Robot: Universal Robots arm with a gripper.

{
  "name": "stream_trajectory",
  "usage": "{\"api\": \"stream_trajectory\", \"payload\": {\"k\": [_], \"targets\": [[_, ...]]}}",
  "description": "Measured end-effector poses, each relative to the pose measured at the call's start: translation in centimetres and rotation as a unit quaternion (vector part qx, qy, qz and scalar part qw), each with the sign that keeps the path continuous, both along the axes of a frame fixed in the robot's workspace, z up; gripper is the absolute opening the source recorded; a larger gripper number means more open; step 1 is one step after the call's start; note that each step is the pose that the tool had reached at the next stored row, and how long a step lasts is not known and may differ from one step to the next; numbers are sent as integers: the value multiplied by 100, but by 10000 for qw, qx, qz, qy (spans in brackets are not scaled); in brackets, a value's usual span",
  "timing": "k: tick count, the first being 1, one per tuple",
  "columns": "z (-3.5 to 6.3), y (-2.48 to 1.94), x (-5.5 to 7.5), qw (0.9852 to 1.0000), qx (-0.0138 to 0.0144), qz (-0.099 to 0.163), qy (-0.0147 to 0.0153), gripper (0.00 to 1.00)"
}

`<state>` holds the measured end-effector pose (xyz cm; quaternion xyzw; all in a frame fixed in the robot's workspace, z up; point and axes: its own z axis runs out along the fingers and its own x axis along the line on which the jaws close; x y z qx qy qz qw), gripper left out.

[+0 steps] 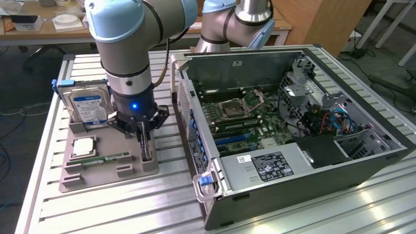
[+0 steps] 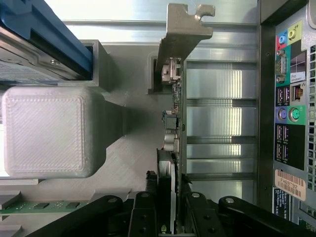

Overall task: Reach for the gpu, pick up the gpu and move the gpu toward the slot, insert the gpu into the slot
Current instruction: 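Pick up the gpu and move the gpu toward the slot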

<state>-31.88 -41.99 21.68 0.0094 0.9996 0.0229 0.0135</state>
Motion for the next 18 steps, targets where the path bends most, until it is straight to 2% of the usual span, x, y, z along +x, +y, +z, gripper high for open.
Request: {"api": "stream_trajectory", "payload": {"k": [9, 18], "targets": [[3, 1, 1, 10000, 2, 0, -2, 27], [67, -1, 0, 10000, 2, 0, 0, 27]]}}
